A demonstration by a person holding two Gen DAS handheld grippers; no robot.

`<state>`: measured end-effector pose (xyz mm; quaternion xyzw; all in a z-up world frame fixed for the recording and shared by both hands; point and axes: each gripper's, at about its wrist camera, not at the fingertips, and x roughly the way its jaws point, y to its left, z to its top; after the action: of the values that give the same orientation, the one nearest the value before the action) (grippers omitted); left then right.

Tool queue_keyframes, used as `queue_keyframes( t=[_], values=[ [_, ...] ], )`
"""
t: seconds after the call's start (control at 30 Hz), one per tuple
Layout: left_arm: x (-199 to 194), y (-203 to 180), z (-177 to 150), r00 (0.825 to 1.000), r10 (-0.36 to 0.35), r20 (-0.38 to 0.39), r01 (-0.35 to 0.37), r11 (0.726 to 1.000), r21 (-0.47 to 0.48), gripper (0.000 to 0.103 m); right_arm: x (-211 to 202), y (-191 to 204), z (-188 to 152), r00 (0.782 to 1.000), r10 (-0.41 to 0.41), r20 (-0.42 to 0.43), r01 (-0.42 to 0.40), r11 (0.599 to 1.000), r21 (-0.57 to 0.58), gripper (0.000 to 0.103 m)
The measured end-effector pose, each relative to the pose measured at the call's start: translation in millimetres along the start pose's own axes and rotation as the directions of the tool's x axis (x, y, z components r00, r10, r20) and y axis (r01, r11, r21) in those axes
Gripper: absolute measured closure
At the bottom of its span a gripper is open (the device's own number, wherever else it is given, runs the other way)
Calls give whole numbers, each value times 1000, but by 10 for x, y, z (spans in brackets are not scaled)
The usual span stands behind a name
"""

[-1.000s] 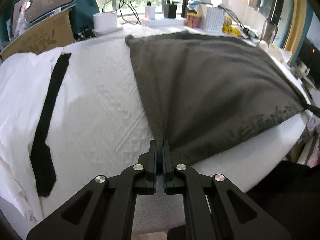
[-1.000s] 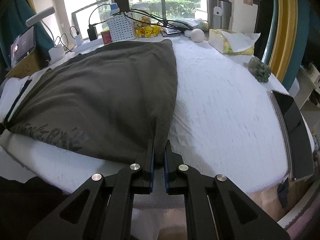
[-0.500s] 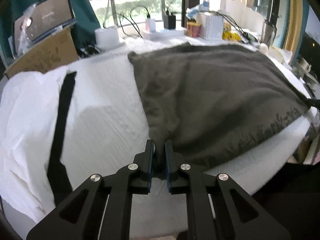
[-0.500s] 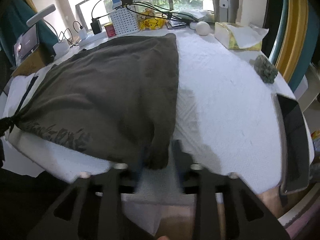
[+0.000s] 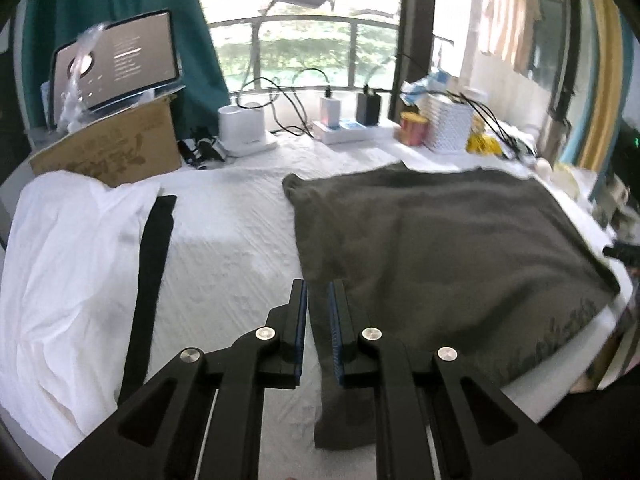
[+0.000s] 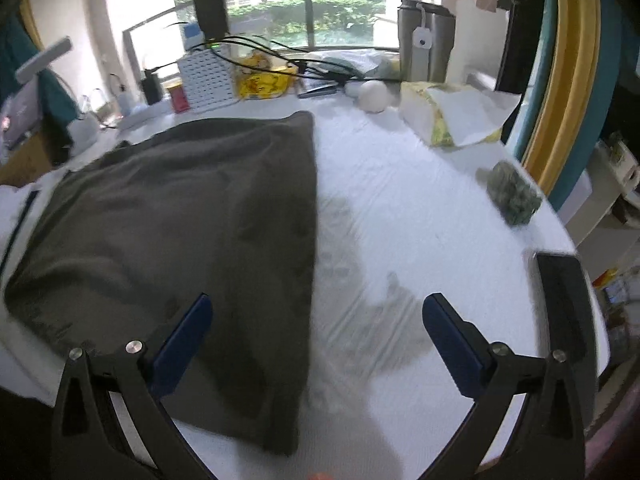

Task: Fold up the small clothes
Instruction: 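Open both grippers and move them to the folded shirt edge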

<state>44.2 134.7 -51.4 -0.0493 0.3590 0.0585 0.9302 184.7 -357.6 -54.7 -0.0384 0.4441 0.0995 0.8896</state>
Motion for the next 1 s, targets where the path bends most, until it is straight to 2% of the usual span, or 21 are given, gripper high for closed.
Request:
queue_keyframes(
  t=[0.13,0.2,0.43,0.47,0.5,0.57,0.6,0.77,0.83,0.9,0.97,1.0],
  values=[
    [167,87,156,1000,17,-10,-18,998,-57,90,80,-32,191,999,-17,32,17,1000,10,0],
    [314,107,252,1000,-6,-18,5,996,-84,90,137,-36,287,999,-21,41,21,1000,10,0],
    [903,30,544,997,-35,-64,32,998,-59,90,393,-13,590,999,-18,28,18,1000,10,0],
    [1000,24,581,996,-46,-74,42,998,-54,87,451,-14,618,1000,-14,17,14,1000,9,0],
    [1099,20,610,995,-54,-87,50,998,-49,79,508,-14,645,1000,-15,10,15,1000,5,0],
    [1286,10,660,993,-48,-110,44,998,-40,21,614,-8,690,1000,-25,-4,25,1000,-6,0],
    [1339,16,681,994,-40,-106,36,999,-39,17,667,-8,714,1000,-26,-14,26,1000,-10,0],
    [1615,64,824,993,-4,-115,-1,999,-46,17,826,9,864,1000,21,-22,-21,1000,-21,0],
    [1714,39,870,992,8,-126,-10,1000,-17,18,895,27,935,999,33,-25,-34,999,-24,1],
    [1851,-9,907,987,15,-159,-12,1000,23,18,974,14,1017,999,39,-33,-39,999,-1,9],
    [1922,-27,924,986,-1,-168,7,999,34,18,1071,-8,1086,999,35,-41,-34,999,19,28],
    [1955,-35,928,985,-10,-173,17,999,37,18,1135,-12,1124,998,36,-45,-35,999,23,30]
  ],
)
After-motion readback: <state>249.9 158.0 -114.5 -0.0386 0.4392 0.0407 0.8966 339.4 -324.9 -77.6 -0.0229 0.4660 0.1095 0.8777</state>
